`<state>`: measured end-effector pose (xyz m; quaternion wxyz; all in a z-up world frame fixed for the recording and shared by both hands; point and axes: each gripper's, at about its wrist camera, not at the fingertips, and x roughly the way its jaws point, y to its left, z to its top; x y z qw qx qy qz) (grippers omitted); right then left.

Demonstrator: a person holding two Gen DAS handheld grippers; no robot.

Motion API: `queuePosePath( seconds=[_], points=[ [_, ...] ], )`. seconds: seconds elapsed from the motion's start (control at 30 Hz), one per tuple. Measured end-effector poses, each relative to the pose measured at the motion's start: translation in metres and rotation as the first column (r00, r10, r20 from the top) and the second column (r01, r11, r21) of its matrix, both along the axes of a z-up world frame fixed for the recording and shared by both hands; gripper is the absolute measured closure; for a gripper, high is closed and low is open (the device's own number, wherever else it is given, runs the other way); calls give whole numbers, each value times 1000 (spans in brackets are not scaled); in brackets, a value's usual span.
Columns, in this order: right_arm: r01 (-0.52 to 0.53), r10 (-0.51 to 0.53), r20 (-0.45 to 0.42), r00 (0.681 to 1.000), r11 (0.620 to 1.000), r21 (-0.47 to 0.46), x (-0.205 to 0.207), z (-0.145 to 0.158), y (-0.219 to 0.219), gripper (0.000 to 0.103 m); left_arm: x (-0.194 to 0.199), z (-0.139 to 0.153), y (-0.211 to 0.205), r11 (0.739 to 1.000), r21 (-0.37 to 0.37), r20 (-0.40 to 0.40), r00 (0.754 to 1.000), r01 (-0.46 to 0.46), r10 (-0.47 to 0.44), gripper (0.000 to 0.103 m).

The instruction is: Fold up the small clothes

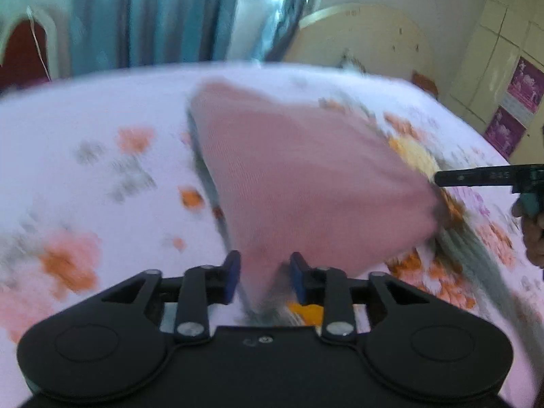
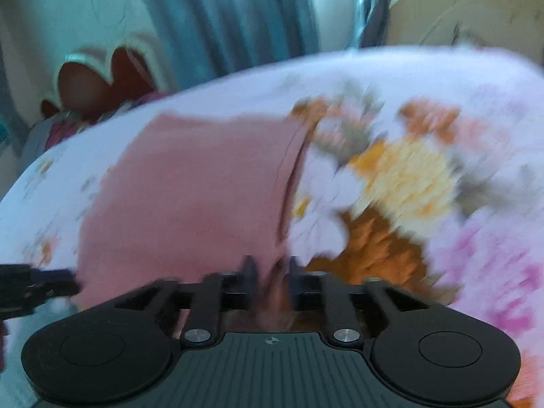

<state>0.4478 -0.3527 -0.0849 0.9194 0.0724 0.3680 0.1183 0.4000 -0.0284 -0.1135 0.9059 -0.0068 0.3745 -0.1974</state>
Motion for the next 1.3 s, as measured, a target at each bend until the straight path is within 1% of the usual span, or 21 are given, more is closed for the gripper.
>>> queuePosePath(
  seconds=[0.07,0.2,0.27,0.3,0.33,0.37,0.43,0.47,0.5,0.57,0.7,0.73,0.8,0.83,0.9,0.97,1.03,1.13,1.2,1.27,1.3],
  points=[
    [-48,48,50,998,999,5,2,13,8,78,8,12,0,1000,-25,65,998,0,1,67],
    [-148,152,75,986,988,-51,32,12,48,78,47,16,-17,999,-46,95,995,3,2,67],
    [-179,187,58,981,976,-124,47,-2,68,78,67,9,-23,996,-95,67,998,-4,10,68],
    [-197,206,44,978,968,-154,52,-12,75,78,74,1,-27,994,-105,29,1000,-3,7,69],
    [-210,217,9,976,956,-207,58,-24,80,78,82,-11,-32,996,-93,-40,999,0,-4,68],
    [-211,206,-45,977,939,-274,65,-40,81,78,85,-19,-32,995,-103,-62,998,1,-7,67],
    [-210,206,-42,978,949,-234,66,-45,65,79,86,-16,-24,988,-152,-71,997,-19,8,69],
    [-208,202,-50,978,951,-229,66,-39,63,79,84,-8,-22,988,-153,-40,999,-19,13,71],
    [-199,200,-21,980,952,-234,65,-32,60,79,80,1,-20,989,-145,27,999,-12,17,70],
    [-188,206,64,977,960,-209,65,-17,58,79,91,9,-18,992,-127,65,997,-20,28,70],
    [-160,172,44,984,967,-198,102,-17,59,79,129,5,-25,995,-88,39,998,-49,52,71],
    [-156,163,17,986,967,-202,112,-22,59,79,138,0,-28,995,-84,21,999,-48,50,68],
    [-159,141,-84,986,948,-276,132,-41,58,79,151,-13,-31,996,-86,-46,999,-33,29,68],
    [-155,142,-66,988,953,-261,134,-44,53,78,152,-14,-29,994,-98,-50,998,-39,34,68],
    [-134,118,-85,989,966,-220,135,-41,47,78,153,-10,-27,993,-103,-67,997,-52,45,69],
    [-129,116,-75,990,969,-211,132,-37,45,78,145,2,-29,997,-68,12,1000,-24,25,71],
    [-124,125,-6,992,973,-196,125,-24,46,78,151,6,-27,998,-62,37,999,-27,29,67],
    [-93,104,47,994,978,-186,135,-14,44,78,175,2,-22,996,-63,12,998,-64,65,67],
    [-85,90,23,996,979,-185,150,-18,45,78,190,-10,-23,996,-56,-17,997,-72,71,67],
    [-98,84,-70,994,970,-225,168,-36,43,78,198,-23,-20,993,-78,-76,994,-84,78,63],
    [-99,90,-52,995,971,-216,167,-38,40,77,199,-23,-18,992,-87,-82,993,-93,86,63]
  ],
)
